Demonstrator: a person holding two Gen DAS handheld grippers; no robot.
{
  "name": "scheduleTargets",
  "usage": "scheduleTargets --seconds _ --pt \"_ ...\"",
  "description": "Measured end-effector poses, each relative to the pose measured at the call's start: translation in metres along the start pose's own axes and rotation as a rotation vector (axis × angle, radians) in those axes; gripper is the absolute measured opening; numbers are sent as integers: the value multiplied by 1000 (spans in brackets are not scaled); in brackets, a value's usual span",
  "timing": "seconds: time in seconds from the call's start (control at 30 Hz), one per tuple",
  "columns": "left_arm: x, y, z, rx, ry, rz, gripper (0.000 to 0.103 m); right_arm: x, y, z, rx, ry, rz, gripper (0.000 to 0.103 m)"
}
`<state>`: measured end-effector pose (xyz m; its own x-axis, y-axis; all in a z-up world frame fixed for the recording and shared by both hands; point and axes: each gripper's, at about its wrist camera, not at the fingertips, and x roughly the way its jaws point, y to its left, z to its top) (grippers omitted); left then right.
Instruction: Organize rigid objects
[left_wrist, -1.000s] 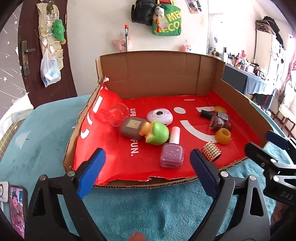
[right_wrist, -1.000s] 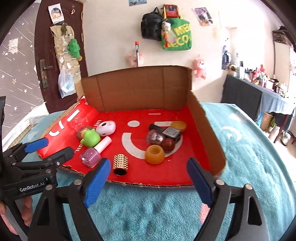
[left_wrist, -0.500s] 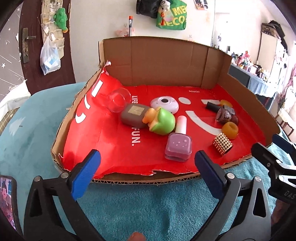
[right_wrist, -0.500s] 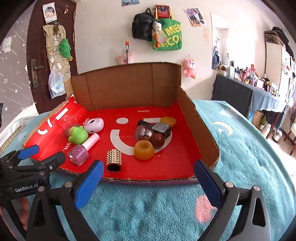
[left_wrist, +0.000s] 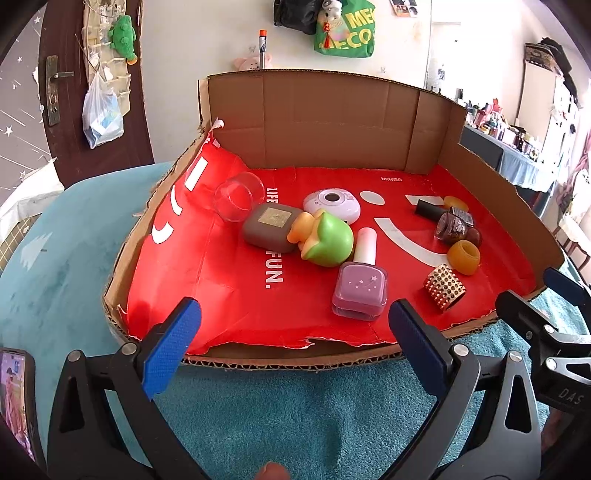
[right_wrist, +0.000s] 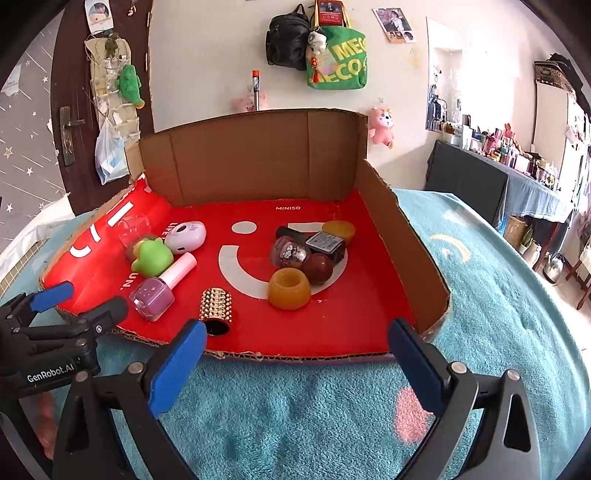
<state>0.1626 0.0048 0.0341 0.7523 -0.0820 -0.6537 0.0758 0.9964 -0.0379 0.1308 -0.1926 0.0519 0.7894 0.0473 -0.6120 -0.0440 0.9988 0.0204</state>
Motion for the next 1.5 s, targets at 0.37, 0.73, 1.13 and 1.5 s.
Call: scheduleTargets --seconds 0.37,0.73,1.13,1.5 --pt "3 -2 1 4 12 13 103 1 3 0 -12 9 -7 103" --pt "5 -2 1 7 20 21 103 4 4 0 -14 17 -7 103" --pt "9 -6 1 22 41 48 103 9 9 0 -38 42 -37 103" --pt "4 -2 4 -1 60 24 103 6 4 2 -36 72 -4 103"
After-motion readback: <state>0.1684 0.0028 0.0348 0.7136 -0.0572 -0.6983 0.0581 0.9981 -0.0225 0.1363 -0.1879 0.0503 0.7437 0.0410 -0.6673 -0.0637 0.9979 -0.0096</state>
